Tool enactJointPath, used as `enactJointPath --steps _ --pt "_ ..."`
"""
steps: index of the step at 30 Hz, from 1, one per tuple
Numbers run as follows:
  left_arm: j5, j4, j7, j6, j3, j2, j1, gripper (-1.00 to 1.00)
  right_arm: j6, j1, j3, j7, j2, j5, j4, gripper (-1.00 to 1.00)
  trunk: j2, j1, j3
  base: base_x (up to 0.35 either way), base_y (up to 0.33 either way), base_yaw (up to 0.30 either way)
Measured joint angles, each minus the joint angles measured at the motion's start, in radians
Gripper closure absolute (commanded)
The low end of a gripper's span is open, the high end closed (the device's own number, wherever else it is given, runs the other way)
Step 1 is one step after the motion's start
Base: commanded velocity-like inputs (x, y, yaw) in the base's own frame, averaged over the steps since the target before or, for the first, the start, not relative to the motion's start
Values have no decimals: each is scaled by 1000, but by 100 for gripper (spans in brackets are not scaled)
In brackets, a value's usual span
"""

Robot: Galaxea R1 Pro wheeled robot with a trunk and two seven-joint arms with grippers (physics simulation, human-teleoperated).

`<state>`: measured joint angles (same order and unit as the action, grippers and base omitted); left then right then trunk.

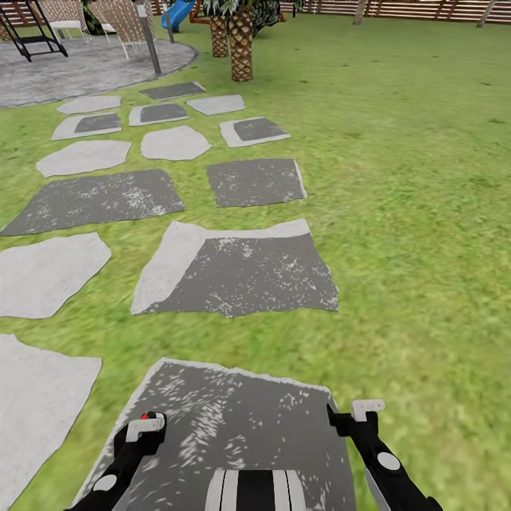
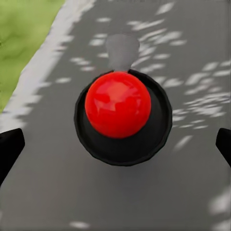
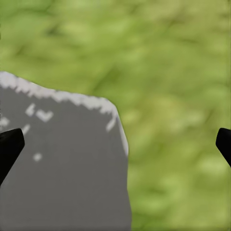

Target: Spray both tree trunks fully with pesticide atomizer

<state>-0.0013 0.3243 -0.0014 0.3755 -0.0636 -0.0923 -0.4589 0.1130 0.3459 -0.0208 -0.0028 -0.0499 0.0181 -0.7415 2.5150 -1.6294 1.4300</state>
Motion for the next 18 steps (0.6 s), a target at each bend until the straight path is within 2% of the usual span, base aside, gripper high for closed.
enactJointPath --steps 18 --pt "0 0 0 0 0 0 0 -100 1 0 0 0 0 0 2 -100 0 0 -8 0 0 0"
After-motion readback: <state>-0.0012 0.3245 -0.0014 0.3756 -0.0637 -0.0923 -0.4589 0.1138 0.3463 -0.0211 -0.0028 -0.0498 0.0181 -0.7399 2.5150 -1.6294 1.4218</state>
